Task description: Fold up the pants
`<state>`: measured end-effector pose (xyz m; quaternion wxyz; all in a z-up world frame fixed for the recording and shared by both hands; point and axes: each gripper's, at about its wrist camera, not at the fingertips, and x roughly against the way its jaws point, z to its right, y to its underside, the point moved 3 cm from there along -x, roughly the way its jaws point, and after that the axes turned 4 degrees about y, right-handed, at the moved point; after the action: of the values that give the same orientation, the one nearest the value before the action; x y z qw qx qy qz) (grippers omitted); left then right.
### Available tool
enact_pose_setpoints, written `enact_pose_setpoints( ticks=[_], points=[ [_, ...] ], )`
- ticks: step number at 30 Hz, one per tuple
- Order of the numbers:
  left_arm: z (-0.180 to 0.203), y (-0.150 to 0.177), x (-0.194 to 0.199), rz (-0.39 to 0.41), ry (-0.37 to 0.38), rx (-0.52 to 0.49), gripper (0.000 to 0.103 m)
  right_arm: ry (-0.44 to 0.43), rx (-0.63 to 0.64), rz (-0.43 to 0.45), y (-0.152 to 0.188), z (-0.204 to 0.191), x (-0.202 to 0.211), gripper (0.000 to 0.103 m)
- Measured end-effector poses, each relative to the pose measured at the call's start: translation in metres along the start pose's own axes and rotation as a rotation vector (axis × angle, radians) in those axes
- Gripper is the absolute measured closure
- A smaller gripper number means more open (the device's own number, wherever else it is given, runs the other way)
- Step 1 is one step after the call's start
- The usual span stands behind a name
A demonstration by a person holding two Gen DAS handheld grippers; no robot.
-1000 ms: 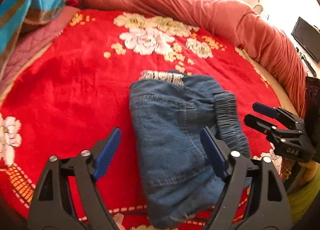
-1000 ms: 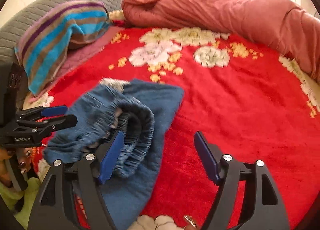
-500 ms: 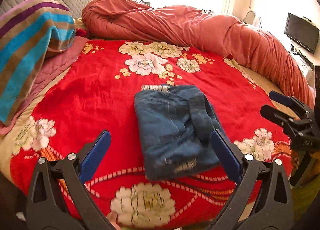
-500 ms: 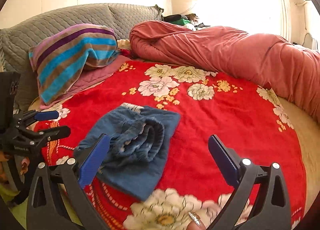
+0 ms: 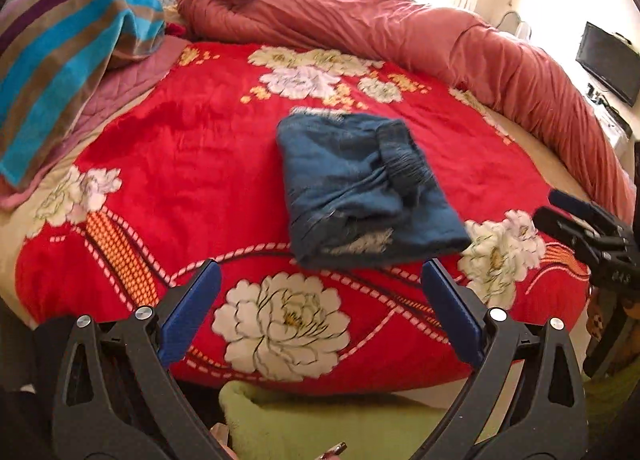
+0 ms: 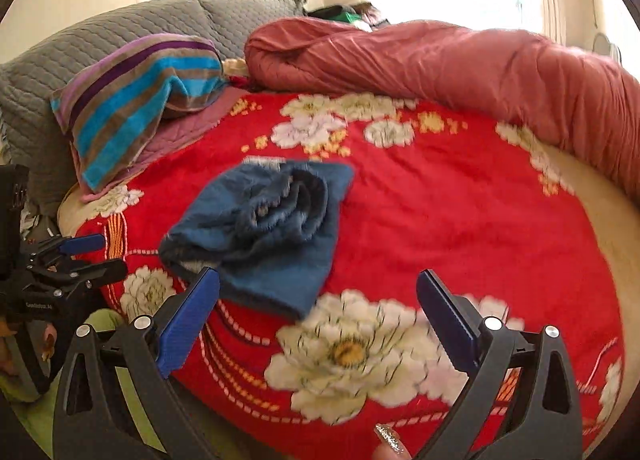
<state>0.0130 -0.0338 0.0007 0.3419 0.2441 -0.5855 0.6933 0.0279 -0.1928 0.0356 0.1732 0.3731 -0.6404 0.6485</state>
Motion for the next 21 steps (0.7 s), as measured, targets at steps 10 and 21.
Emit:
enact_pose_setpoints(
  ticks=[10, 21],
  points=[
    [-0.011, 0.011, -0.011, -0.029, 0.002, 0.040, 0.010, 0.028, -0.021, -0.032, 0.018, -0.007, -0.013, 0.005],
    [-0.007, 0.012, -0.008, -0.023, 0.011, 0.027, 0.010, 0.021, -0.016, -0.032, 0.014, -0.010, -0.011, 0.005]
  ],
)
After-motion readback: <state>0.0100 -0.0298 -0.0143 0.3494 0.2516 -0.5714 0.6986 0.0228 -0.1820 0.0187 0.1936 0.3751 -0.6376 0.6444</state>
